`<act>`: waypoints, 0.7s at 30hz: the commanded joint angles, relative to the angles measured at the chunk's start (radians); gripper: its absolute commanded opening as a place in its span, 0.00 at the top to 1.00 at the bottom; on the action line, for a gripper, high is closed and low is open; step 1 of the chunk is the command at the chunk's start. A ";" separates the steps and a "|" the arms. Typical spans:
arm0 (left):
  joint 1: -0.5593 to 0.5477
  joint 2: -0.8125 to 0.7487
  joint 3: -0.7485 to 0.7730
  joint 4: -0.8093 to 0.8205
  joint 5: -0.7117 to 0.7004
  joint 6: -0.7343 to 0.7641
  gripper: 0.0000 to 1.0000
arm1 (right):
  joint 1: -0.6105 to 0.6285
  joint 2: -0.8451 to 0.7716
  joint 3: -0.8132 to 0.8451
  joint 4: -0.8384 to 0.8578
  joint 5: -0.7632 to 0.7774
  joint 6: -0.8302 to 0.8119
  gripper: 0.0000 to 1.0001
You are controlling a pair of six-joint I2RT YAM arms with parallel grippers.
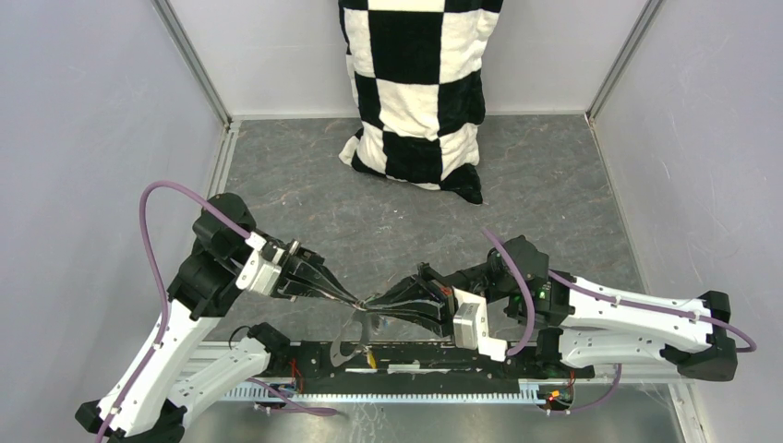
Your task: Put the keys on the keyring
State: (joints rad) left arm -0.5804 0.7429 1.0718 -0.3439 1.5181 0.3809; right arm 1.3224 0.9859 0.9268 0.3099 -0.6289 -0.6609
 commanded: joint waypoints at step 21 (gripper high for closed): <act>-0.003 0.054 0.080 -0.061 0.040 0.003 0.98 | 0.035 0.022 0.295 -0.675 0.235 -0.452 1.00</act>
State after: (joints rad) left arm -0.5804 0.7761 1.0935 -0.3744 1.5284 0.3801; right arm 1.3315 1.0058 1.1625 -0.2760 -0.4454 -1.0443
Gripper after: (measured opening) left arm 0.022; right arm 0.010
